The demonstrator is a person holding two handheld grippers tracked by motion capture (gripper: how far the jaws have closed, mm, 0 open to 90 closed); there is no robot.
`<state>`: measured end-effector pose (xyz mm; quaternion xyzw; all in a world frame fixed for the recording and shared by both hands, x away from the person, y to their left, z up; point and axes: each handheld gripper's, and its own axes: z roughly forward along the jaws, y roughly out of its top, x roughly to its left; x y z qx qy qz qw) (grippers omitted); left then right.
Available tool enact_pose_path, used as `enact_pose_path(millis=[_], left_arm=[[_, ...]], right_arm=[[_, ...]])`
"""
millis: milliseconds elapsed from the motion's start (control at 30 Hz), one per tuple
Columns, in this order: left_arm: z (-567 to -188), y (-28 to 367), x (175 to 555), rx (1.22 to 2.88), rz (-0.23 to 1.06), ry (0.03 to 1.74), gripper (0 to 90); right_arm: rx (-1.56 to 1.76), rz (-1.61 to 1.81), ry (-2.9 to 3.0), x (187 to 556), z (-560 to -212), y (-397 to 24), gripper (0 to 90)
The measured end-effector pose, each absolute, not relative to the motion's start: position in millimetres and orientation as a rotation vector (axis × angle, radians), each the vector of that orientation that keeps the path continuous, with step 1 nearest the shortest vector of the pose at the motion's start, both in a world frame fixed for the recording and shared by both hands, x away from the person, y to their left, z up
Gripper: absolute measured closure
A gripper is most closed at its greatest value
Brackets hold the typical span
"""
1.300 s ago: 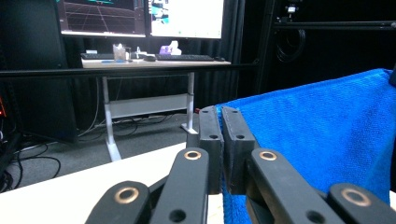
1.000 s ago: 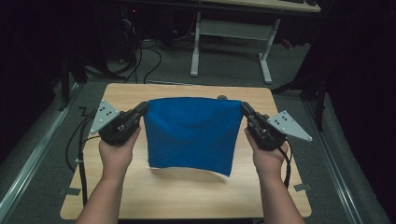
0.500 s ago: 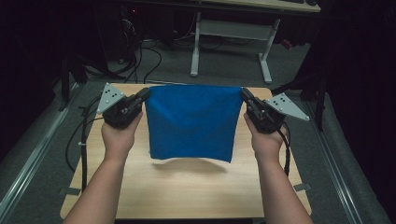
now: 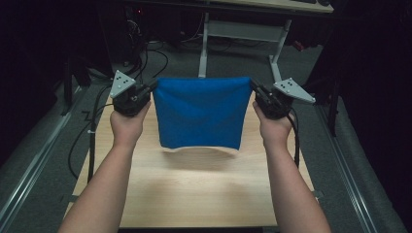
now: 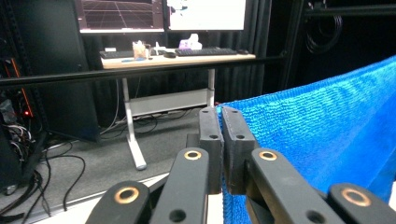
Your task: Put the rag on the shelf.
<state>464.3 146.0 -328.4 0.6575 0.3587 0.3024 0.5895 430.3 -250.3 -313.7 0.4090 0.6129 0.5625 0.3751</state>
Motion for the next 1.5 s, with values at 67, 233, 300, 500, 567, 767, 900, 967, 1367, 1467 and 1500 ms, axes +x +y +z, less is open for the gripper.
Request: enact_pose_path(millis=[67, 233, 300, 500, 567, 767, 900, 967, 1367, 1467, 1500], left_arm=[[-326.1, 145.6, 471.5, 1.542, 0.713, 0.839, 88.1], [-320.7, 141.6, 488.0, 1.552, 0.745, 0.839, 88.1], [-319.6, 139.5, 494.7, 1.549, 0.752, 0.846, 88.1], [-320.2, 132.0, 511.9, 1.559, 0.776, 0.859, 88.1], [-320.4, 130.2, 516.5, 1.564, 0.779, 0.867, 88.1], [-324.5, 128.8, 526.6, 1.541, 0.774, 0.884, 88.0], [-331.3, 127.6, 533.6, 1.557, 0.765, 0.903, 88.0], [-334.7, 126.8, 537.0, 1.563, 0.757, 0.908, 87.9], [-362.9, 119.7, 551.8, 1.65, 0.712, 0.935, 87.8], [-373.8, 120.9, 552.1, 1.672, 0.684, 0.945, 87.9], [-377.9, 121.0, 552.0, 1.684, 0.675, 0.948, 87.8]], right_arm=[[1.047, 1.435, 1.573, 436.7, -311.5, -250.3, 88.9], [1.044, 1.406, 1.583, 452.7, -306.0, -249.9, 88.9], [1.053, 1.398, 1.589, 460.1, -305.1, -250.4, 88.9], [1.078, 1.365, 1.6, 476.8, -306.2, -254.3, 88.9], [1.078, 1.346, 1.609, 481.6, -306.7, -254.9, 89.0], [1.085, 1.31, 1.627, 493.6, -308.9, -254.1, 89.0], [1.085, 1.281, 1.642, 500.8, -312.1, -253.1, 88.9], [1.092, 1.271, 1.65, 504.2, -314.3, -253.0, 88.9], [1.135, 1.199, 1.694, 521.3, -338.0, -256.9, 88.9], [1.146, 1.183, 1.716, 523.1, -348.1, -257.1, 88.9], [1.152, 1.181, 1.726, 523.3, -351.5, -257.1, 88.9]])
